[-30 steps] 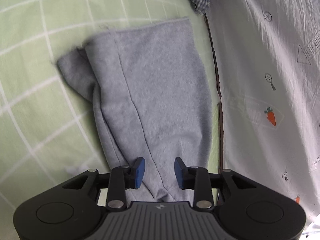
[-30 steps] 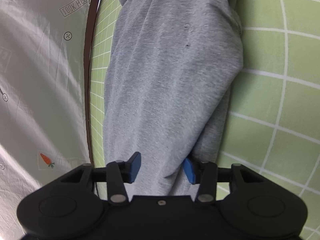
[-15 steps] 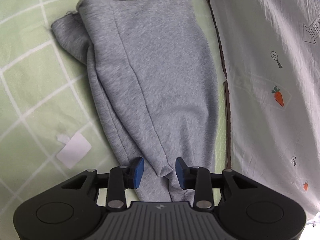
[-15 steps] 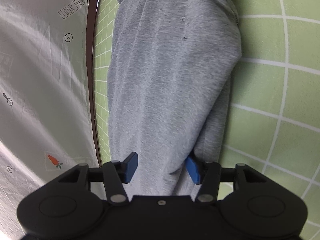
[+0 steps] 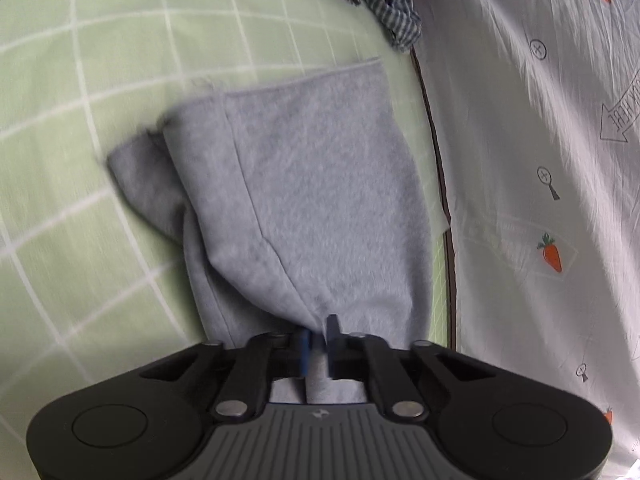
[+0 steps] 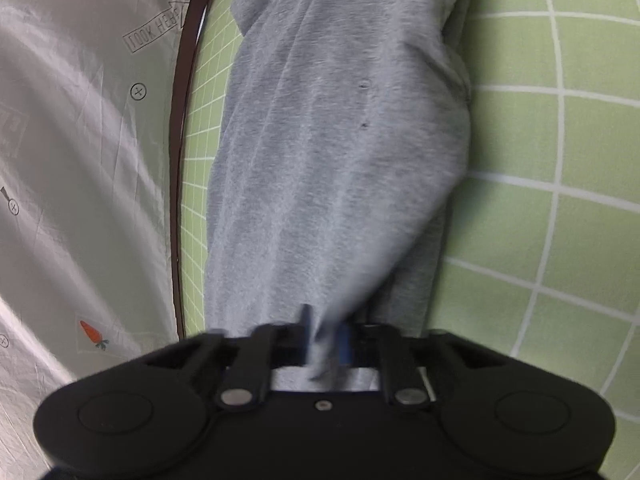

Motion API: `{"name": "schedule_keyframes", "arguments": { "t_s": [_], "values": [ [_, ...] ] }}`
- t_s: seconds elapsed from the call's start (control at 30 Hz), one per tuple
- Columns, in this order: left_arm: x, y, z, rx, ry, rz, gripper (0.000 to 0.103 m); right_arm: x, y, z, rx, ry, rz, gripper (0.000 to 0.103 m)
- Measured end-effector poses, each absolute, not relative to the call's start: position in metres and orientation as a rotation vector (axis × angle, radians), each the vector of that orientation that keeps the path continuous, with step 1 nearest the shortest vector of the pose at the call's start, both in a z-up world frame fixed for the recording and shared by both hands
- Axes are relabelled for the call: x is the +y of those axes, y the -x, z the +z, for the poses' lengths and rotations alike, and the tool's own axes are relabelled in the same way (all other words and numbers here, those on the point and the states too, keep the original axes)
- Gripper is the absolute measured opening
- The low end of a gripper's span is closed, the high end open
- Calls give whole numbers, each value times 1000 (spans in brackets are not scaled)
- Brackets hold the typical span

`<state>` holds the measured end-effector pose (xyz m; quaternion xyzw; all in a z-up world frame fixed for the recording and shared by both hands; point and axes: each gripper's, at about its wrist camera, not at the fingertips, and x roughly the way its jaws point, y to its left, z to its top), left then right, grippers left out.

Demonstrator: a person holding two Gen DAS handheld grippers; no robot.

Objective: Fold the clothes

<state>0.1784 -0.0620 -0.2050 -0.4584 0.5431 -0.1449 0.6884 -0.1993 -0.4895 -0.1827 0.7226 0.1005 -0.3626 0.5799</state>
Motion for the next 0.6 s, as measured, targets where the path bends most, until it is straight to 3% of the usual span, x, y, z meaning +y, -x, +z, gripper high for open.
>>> {"name": "schedule_keyframes", "arguments": {
  "t_s": [0.27,0.37,0.5,0.53,0.6],
  "values": [
    [-49,-176,-155,1091,977,-395,0,-489,215,-137,152,-1545,-848,2],
    [-49,-165,-147,1085,887,-388,0,-486,216,-128,233,-1484,-846,2],
    [-35,-151,-176,1151,828,-276,2,-484,215,-161,378,-1568,-872,3],
    [-35,-150,-177,1154,827,-267,3,-482,217,-168,383,-1610,-872,7],
    [-35,-149,-170,1125,821,-293,15,-482,219,-168,376,-1614,-869,13]
  ]
}}
